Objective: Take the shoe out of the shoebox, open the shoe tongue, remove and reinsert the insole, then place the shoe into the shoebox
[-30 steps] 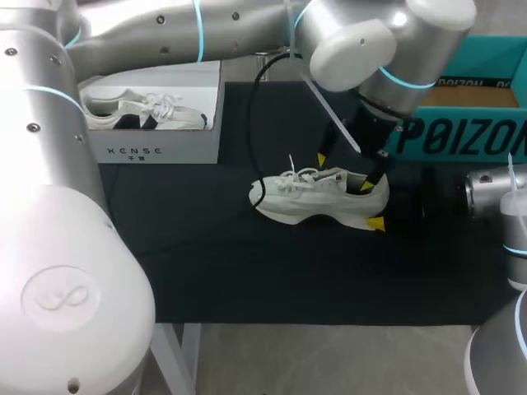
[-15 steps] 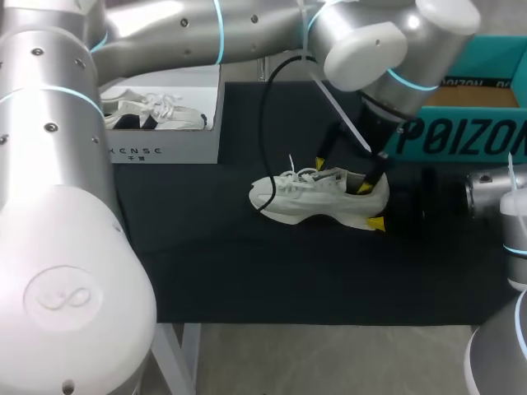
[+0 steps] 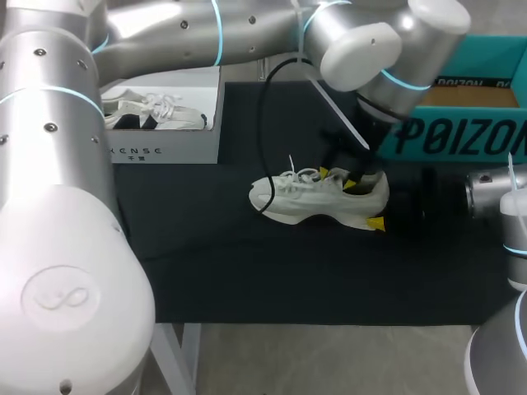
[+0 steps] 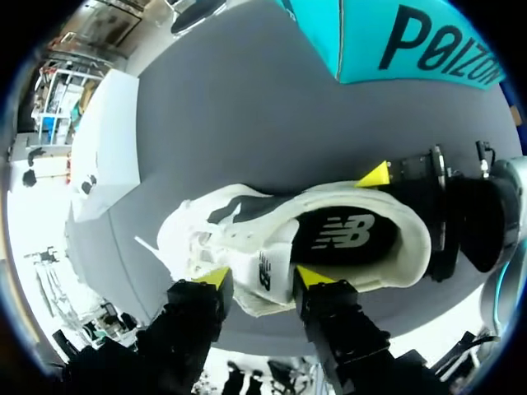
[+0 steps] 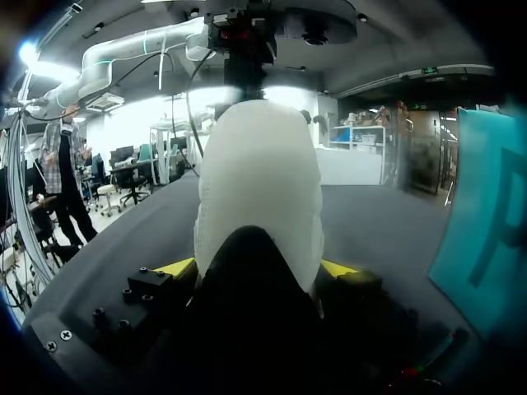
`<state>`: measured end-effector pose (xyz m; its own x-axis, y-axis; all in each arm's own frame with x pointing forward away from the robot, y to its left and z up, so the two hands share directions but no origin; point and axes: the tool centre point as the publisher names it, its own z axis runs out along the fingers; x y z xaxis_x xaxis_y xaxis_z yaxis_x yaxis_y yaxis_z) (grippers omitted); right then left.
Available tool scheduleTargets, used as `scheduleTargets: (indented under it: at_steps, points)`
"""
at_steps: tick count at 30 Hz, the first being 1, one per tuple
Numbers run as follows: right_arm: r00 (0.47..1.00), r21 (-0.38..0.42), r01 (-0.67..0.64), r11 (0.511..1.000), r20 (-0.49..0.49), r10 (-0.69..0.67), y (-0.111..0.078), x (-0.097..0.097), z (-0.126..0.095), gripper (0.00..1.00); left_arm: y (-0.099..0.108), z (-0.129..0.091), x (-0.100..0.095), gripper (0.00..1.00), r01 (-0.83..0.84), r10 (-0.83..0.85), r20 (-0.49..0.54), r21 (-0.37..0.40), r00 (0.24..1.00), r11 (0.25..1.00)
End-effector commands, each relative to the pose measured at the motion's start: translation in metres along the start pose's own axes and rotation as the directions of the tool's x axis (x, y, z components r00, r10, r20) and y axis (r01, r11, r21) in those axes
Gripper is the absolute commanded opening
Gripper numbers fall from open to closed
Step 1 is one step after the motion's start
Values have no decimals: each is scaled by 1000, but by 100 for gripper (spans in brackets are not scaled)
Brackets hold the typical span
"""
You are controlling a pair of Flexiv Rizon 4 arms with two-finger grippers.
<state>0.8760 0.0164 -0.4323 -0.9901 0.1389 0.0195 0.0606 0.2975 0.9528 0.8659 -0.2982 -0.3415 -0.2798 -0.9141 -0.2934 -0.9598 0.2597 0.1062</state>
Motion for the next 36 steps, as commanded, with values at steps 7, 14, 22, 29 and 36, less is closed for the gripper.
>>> scheduleTargets:
  at_steps: [7,14,22,29,36]
  points:
    - [1000,2,-1,1000,2,1,-2,-1,4,0,4,-16,-17,13,28,-28,8,28,1000,999]
    - [1000,2,-1,1000,2,1,-2,-1,4,0,7,-29,-34,3,59,-60,11,52,998,997]
    - [1000,2,-1,1000,2,1,-2,-1,4,0,24,-35,-62,7,119,-119,4,63,993,991]
    - [1000,2,-1,1000,2,1,-2,-1,4,0,43,-26,-99,2,201,-201,-5,44,980,979]
    - [1000,2,-1,1000,2,1,-2,-1,4,0,54,-6,-128,0,277,-277,-11,-6,961,961]
